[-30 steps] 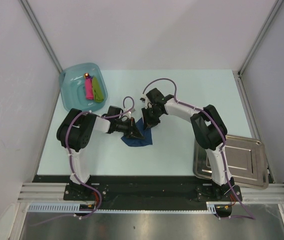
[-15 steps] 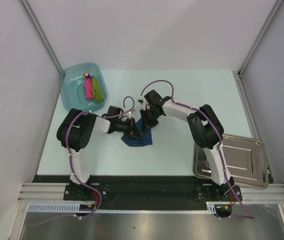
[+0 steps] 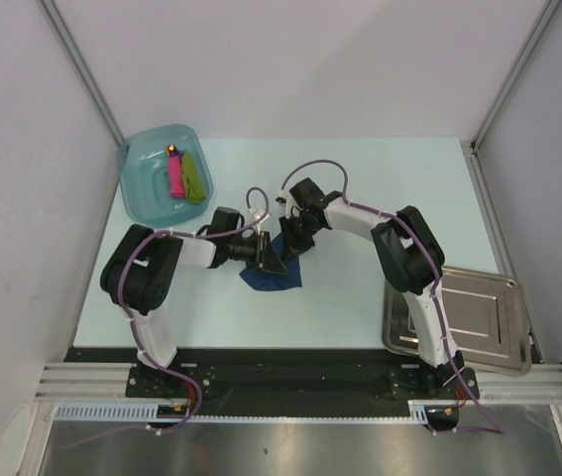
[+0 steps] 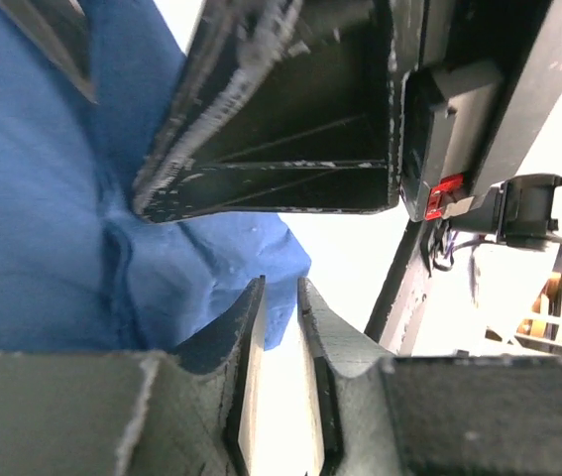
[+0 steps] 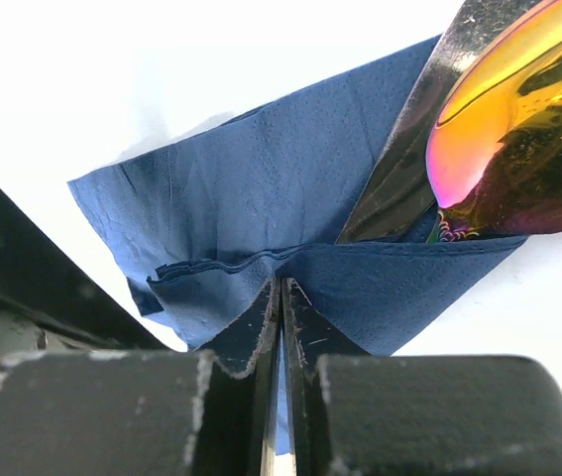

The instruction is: Place the utensils on the paper napkin and roll it up

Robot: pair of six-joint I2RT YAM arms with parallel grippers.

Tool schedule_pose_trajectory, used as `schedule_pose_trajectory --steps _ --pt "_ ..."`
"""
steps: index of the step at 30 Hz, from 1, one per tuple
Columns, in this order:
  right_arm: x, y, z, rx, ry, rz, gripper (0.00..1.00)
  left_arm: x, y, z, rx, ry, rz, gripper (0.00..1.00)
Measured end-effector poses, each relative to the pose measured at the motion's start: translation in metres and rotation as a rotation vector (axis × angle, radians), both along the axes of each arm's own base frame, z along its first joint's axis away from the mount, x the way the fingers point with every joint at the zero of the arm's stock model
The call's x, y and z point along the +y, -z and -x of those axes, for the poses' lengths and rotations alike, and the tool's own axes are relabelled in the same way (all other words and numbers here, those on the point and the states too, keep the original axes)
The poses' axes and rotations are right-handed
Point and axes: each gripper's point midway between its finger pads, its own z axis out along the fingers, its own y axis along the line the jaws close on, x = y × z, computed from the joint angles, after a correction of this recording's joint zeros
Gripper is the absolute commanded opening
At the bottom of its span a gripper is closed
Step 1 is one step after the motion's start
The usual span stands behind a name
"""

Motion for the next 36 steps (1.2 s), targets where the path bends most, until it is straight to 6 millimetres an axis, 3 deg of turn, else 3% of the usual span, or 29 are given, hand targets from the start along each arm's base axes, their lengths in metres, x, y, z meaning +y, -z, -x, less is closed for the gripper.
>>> schedule_pose_trajectory --steps 4,8,17,28,31,34,36 --pt "0.0 0.0 0.0 0.004 0.0 -0.007 0.07 -0.004 0.009 0.005 0.013 0.012 -0.015 0.16" --pt "-0.001 0.0 -0.001 0.007 0.003 -0.011 0.08 -0.001 0.032 0.006 0.076 -0.003 -0.037 0.12" --pt "0.0 -0.004 -0.001 0.012 0.003 -0.017 0.2 -0.001 0.033 0.005 0.114 0.012 -0.005 0.09" --pt "-0.003 -0.01 0.0 0.008 0.016 0.004 0.17 -0.001 0.033 0.005 0.114 0.013 -0.006 0.08" --pt "-0.004 -0.009 -0.001 0.015 0.026 -0.001 0.15 -0.001 0.033 0.005 0.113 0.013 -0.006 0.11" --pt "-0.004 -0.007 -0.002 0.024 0.031 -0.003 0.11 -0.001 0.033 0.005 0.114 0.013 -0.006 0.21" --pt "-0.002 -0.003 -0.002 0.029 0.03 -0.007 0.09 -0.001 0.031 0.005 0.111 0.015 -0.003 0.33"
